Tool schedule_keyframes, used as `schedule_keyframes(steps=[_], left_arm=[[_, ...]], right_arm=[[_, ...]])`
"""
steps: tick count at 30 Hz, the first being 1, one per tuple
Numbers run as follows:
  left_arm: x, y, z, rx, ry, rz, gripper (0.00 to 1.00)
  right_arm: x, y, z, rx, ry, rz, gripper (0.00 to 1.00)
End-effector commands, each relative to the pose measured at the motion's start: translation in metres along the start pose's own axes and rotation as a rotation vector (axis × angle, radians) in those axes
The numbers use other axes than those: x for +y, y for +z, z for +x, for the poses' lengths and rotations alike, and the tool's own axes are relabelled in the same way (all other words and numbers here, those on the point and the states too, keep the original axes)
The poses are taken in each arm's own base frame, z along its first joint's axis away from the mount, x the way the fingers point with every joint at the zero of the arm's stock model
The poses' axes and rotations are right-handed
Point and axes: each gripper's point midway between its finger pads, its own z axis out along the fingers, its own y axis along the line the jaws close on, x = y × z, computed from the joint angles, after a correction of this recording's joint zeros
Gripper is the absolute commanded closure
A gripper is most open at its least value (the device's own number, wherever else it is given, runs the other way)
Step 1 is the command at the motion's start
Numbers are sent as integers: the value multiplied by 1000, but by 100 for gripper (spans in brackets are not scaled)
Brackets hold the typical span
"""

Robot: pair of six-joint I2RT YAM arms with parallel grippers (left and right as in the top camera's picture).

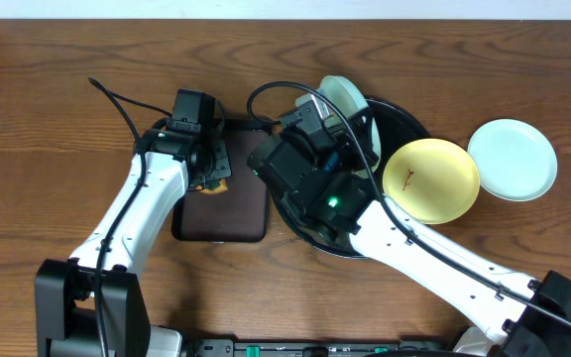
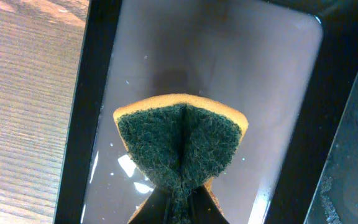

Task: Clean dirty plates on tray and stack at the side
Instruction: 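Lift the pale green plate with right gripper and stack it on the right plate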

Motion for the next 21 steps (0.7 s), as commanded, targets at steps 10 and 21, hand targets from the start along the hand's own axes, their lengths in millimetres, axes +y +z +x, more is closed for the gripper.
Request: schedule_keyframes(steps=[10, 21], left_arm=[[4, 3, 1, 4, -5, -18, 92], [4, 3, 1, 4, -5, -18, 92]], right_arm=[[84, 52, 39, 304, 424, -797, 99], [-36, 183, 159, 550, 1046, -859, 99]])
